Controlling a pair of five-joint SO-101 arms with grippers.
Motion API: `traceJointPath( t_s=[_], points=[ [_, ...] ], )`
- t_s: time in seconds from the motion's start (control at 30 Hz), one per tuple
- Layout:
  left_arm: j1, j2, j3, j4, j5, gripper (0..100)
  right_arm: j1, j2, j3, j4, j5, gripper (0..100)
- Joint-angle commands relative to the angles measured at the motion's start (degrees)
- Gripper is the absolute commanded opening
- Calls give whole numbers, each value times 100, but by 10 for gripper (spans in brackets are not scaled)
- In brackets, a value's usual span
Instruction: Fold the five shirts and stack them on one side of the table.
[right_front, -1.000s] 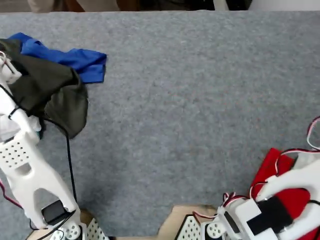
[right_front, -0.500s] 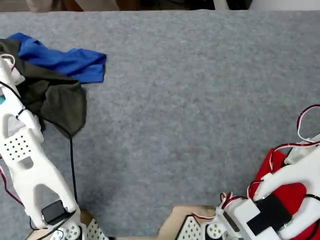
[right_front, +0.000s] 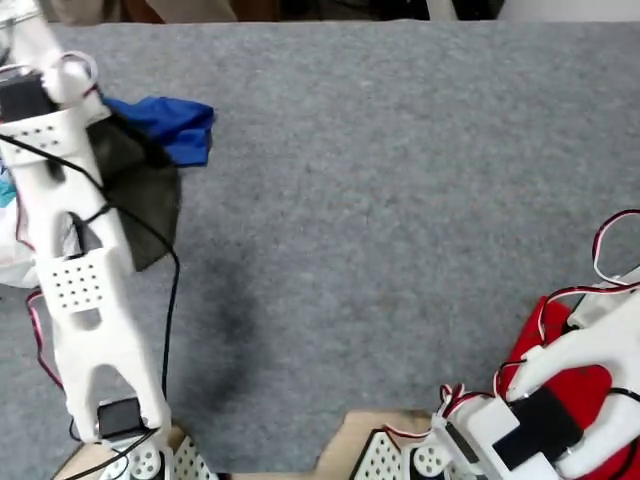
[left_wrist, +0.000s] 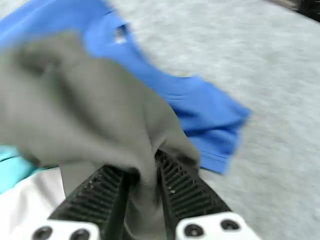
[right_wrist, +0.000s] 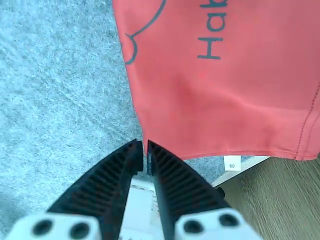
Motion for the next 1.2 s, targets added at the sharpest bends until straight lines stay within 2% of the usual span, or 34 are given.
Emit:
traceJointPath(
  t_s=[0.0, 0.27, 0.37, 0.6, 0.73, 0.93, 1.0, 1.17],
  points=[
    [563, -848, -264, 70, -9, 19, -75, -198, -277, 35, 0, 27],
    [2004, -1727, 114, 79, -9, 19, -119, -189, -259, -378, 563, 28],
    [2514, -2176, 1108, 79, -9, 19, -391, -189, -242, -422, 703, 28],
    [3499, -3248, 4422, 70, -53, 21, -1455, -198, -277, -422, 756, 29],
    [3710, -3644, 5547, 70, -105, 69, -2097, -198, -251, -413, 738, 55],
    [3631, -4734, 6637, 70, 70, 267, -3002, -215, -259, -316, 712, 294],
    [3613, -5165, 6919, 70, 62, 264, -3336, -233, -268, -211, 545, 337],
    [3130, -6264, 7727, 70, 62, 260, -4716, -189, -277, -149, 229, 323]
  ],
)
